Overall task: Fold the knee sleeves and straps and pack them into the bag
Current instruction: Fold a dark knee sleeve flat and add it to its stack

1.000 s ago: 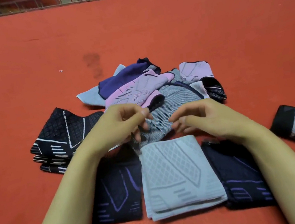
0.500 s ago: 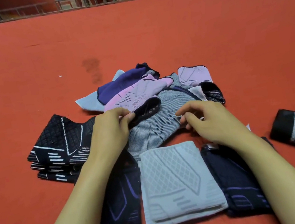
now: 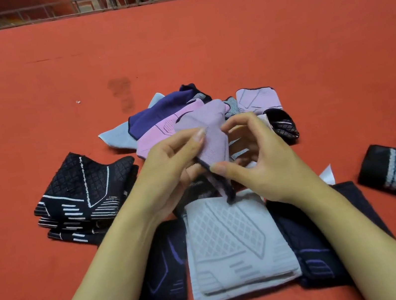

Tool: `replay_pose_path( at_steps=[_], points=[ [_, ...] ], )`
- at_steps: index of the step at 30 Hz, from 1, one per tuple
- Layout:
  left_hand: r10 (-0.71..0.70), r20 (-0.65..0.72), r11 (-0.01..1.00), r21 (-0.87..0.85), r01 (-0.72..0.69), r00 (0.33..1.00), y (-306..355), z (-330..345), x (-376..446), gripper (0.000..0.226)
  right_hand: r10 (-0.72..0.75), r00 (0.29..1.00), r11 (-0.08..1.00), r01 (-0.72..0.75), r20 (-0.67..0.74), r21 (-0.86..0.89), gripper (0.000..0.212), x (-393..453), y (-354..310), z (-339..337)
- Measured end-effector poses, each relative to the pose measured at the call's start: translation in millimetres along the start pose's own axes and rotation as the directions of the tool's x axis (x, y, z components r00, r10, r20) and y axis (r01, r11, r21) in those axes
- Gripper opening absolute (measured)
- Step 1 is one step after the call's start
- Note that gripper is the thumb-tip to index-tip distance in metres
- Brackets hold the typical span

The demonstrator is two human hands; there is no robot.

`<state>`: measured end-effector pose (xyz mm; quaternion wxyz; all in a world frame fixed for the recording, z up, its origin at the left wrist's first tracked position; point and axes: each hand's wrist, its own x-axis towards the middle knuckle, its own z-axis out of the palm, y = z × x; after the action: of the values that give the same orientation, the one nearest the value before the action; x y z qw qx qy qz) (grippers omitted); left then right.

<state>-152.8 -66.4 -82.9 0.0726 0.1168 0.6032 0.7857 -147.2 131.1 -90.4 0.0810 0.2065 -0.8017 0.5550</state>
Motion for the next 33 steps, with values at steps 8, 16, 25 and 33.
replay_pose_path(
  at_steps=[8,16,25,33],
  points=[
    [0.145,-0.004,0.95,0.28,-0.138,0.989,-5.2,4.1,0.7,0.018,-0.151,0.987,0.967,0.137,-0.053,-0.213,0.036,4.2,4.4,-2.6],
    [0.111,0.018,0.902,0.419,-0.108,0.994,-10.2,2.1,-0.5,0.043,-0.13,0.991,0.984,0.134,0.043,-0.118,0.023,4.7,6.0,0.9],
    [0.198,0.089,0.794,0.57,-0.213,0.976,-9.4,4.2,-4.1,0.035,0.089,0.996,0.957,-0.08,-0.02,0.279,0.044,6.4,4.1,-0.3],
    [0.211,0.08,0.726,0.654,-0.211,0.974,-11.3,9.5,-5.3,0.021,0.125,0.992,0.949,-0.109,-0.035,0.295,0.038,5.4,1.5,1.0]
  ],
)
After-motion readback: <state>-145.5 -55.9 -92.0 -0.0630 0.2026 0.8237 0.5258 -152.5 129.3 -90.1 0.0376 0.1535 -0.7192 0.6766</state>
